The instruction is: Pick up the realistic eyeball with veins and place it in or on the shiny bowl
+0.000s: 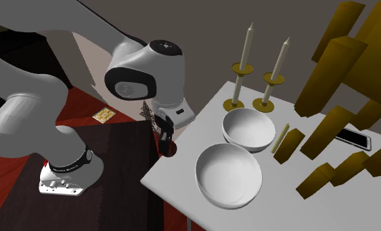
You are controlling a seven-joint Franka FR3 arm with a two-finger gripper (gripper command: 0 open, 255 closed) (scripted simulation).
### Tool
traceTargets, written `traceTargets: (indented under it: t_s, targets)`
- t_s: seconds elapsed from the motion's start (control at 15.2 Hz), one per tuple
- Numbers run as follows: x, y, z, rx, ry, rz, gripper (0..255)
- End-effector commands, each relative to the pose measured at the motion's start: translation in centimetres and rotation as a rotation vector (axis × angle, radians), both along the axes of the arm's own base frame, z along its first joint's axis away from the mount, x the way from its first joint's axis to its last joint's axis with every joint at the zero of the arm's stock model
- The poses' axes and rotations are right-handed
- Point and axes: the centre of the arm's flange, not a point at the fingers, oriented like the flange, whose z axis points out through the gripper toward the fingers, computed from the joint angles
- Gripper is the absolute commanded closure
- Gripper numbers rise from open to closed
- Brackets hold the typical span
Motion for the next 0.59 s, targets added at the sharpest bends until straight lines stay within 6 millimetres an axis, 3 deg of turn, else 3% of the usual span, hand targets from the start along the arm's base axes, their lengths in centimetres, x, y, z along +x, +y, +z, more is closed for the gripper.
traceTargets:
  t_s: [0.0,0.2,0.53]
  targets:
    - [-0.2,0.0,-1.2,0.0,-0.001,-0.001,0]
    - [-0.3,0.0,-2.6,0.0,-0.001,-0.001,0]
    - [-0.3,0.0,-2.6,0.0,-0.001,-0.001,0]
